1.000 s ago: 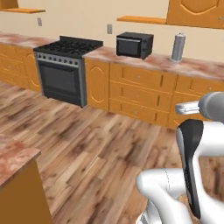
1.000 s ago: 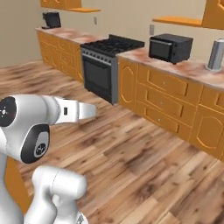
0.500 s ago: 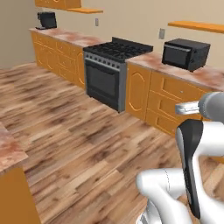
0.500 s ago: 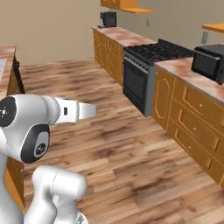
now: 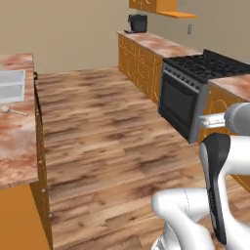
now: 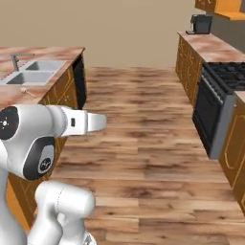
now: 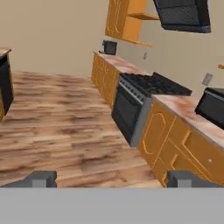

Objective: Grab the spray bottle from the cabinet, then place it next to the cutting board for sanitizing. Then grab the dish brush from the countertop next to the sink and place it next to the cutting board.

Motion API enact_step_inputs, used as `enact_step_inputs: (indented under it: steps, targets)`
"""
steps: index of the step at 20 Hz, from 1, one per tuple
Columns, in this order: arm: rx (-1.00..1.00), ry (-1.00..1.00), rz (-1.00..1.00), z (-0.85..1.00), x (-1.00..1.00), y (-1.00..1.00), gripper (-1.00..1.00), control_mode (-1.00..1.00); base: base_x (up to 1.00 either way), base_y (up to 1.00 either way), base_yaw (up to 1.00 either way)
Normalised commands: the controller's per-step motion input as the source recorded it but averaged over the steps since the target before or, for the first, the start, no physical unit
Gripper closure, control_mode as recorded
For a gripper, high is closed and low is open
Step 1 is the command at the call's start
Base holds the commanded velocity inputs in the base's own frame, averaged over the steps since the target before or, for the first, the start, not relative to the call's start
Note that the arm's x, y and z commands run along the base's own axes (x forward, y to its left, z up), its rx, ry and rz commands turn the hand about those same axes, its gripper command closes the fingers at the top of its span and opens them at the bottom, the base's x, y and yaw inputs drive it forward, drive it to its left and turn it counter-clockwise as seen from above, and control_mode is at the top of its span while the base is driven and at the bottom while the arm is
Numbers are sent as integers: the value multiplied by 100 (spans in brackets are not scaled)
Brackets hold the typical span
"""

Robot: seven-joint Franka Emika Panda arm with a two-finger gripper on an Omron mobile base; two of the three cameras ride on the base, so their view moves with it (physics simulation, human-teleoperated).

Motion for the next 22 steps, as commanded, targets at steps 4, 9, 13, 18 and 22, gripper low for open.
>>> enact_step_inputs:
  steps: [4,9,13,18,22]
  targets:
    - [0,0,0,0,0,0,-100,100,90,-17,82]
    - [0,0,0,0,0,0,-100,100,98,-28,69]
    - [0,0,0,0,0,0,-100,100,99,-36,64]
    - [0,0,0,0,0,0,-100,100,86,-55,59]
    - [0,0,0,0,0,0,-100,100,27,-99,46]
